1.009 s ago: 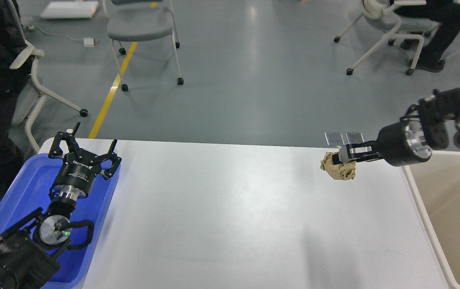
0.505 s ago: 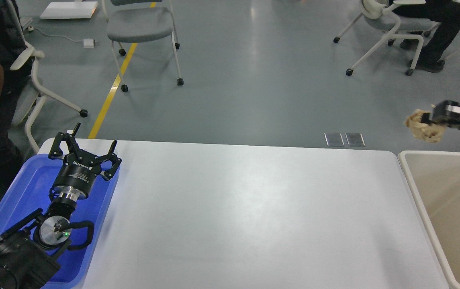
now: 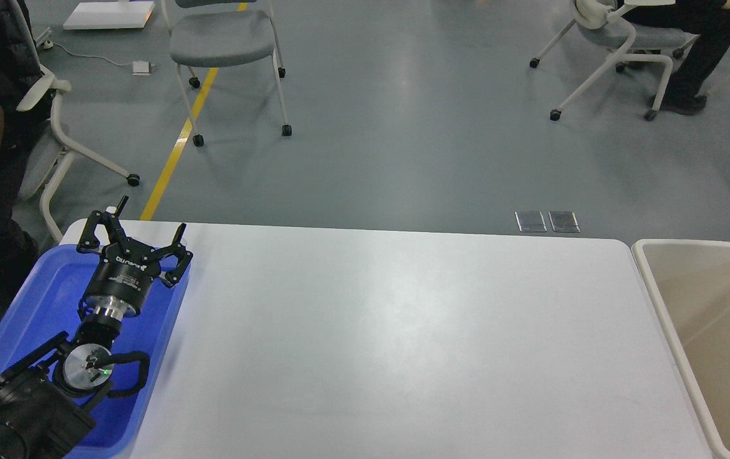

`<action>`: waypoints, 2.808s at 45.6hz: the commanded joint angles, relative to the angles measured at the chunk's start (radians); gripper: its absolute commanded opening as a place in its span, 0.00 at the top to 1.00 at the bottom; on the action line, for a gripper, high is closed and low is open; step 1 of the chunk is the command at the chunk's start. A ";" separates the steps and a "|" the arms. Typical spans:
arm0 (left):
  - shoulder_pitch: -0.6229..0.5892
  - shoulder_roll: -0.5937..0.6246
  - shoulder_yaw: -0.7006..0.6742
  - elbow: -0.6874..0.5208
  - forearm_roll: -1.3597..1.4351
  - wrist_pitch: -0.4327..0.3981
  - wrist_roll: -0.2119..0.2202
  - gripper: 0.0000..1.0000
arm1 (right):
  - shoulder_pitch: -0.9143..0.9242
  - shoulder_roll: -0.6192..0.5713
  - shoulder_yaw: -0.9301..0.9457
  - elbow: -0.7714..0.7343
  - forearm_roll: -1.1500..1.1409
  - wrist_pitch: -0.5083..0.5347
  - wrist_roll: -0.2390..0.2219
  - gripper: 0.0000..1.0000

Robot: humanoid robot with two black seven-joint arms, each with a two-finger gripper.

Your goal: Tidy desktop

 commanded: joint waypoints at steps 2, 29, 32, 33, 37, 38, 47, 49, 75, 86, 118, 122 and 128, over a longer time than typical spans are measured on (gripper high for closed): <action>0.000 0.000 0.000 0.000 0.000 0.000 0.001 0.00 | -0.272 0.274 0.086 -0.359 0.349 -0.146 -0.029 1.00; -0.003 0.000 0.002 0.000 -0.002 0.000 -0.001 0.00 | -0.524 0.528 0.592 -0.606 0.406 -0.184 -0.267 1.00; -0.003 0.000 0.002 0.000 -0.002 0.000 -0.001 0.00 | -0.529 0.528 0.597 -0.606 0.406 -0.181 -0.281 1.00; -0.003 0.000 0.002 0.000 -0.002 0.000 -0.001 0.00 | -0.533 0.528 0.597 -0.606 0.406 -0.181 -0.284 1.00; -0.003 0.000 0.002 0.000 -0.002 0.000 -0.001 0.00 | -0.544 0.530 0.597 -0.606 0.406 -0.180 -0.284 1.00; -0.003 0.000 0.002 0.000 -0.002 0.000 -0.001 0.00 | -0.546 0.530 0.597 -0.606 0.406 -0.180 -0.284 1.00; -0.003 0.000 0.002 0.000 -0.002 0.000 -0.001 0.00 | -0.546 0.530 0.598 -0.606 0.405 -0.174 -0.284 1.00; -0.003 0.000 0.002 0.000 -0.002 0.000 -0.001 0.00 | -0.546 0.530 0.598 -0.606 0.405 -0.172 -0.281 1.00; -0.003 0.000 0.003 0.000 -0.002 0.002 -0.001 0.00 | -0.546 0.532 0.603 -0.604 0.403 -0.175 -0.272 0.03; -0.003 0.000 0.003 0.000 -0.002 0.002 -0.001 0.00 | -0.541 0.532 0.601 -0.603 0.397 -0.175 -0.267 0.00; -0.003 0.000 0.002 0.000 -0.002 0.002 -0.001 0.00 | -0.464 0.447 0.672 -0.586 0.406 -0.172 -0.265 0.00; -0.003 0.000 0.002 0.000 -0.002 0.000 -0.001 0.00 | -0.441 0.410 0.745 -0.562 0.406 -0.167 -0.270 0.00; -0.003 0.000 0.003 0.000 -0.002 0.002 -0.001 0.00 | -0.404 0.308 0.822 -0.433 0.406 -0.137 -0.272 0.00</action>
